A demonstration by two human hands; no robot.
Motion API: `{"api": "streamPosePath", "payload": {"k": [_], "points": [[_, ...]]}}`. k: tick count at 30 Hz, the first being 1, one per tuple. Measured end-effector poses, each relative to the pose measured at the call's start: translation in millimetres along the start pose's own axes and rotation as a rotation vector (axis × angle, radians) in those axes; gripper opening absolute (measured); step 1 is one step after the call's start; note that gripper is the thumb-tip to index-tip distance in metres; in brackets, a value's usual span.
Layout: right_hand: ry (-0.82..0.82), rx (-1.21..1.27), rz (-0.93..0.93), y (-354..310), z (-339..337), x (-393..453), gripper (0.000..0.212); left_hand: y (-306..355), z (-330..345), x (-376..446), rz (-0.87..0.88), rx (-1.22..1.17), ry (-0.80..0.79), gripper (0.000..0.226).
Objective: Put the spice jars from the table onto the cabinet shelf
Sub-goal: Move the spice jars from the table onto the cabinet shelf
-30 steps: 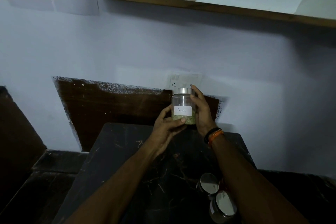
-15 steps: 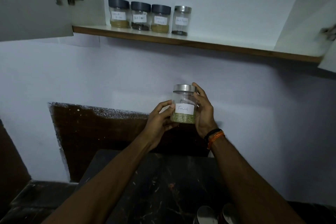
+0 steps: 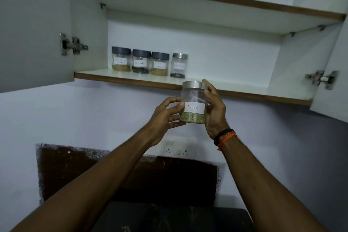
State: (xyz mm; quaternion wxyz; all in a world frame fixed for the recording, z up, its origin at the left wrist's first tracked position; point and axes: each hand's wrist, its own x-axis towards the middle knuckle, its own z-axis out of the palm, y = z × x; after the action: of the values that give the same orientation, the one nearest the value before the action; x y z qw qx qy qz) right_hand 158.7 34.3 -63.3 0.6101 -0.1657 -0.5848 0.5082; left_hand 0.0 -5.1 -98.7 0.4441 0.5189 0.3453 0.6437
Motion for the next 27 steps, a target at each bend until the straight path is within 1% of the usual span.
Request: {"api": "streamPosePath", "payload": {"k": [2, 8, 10, 13, 17, 21, 25, 27], "points": [[0.000, 0.004, -0.028, -6.8, -0.6, 7.3, 0.051, 16.1, 2.2, 9.1, 0.023, 0.035, -0.027, 0.035], [0.000, 0.035, -0.075, -19.8, -2.7, 20.7, 0.058, 65.5, 15.2, 34.8, 0.127, 0.223, -0.074, 0.059], [-0.003, 0.032, -0.083, -21.3, -4.5, 24.5, 0.059, 78.8, 19.2, 44.1, 0.165, 0.302, -0.105, 0.063], [-0.003, 0.021, -0.095, -22.2, -7.6, 29.6, 0.058, 93.1, 25.2, 54.9, 0.202, 0.418, -0.157, 0.055], [0.013, 0.005, -0.104, -21.8, -12.1, 37.3, 0.057, 100.3, 30.6, 67.3, 0.227, 0.498, -0.226, 0.036], [0.009, -0.004, -0.117, -21.7, -17.8, 45.4, 0.054, 101.2, 33.9, 79.0, 0.232, 0.502, -0.227, 0.038], [-0.016, -0.031, -0.120, -22.0, -22.3, 56.0, 0.057, 102.9, 36.0, 89.5, 0.275, 0.516, -0.206, 0.042], [-0.022, -0.019, -0.111, -22.8, -23.9, 62.9, 0.054, 105.2, 36.3, 95.5, 0.297, 0.526, -0.190, 0.042]]}}
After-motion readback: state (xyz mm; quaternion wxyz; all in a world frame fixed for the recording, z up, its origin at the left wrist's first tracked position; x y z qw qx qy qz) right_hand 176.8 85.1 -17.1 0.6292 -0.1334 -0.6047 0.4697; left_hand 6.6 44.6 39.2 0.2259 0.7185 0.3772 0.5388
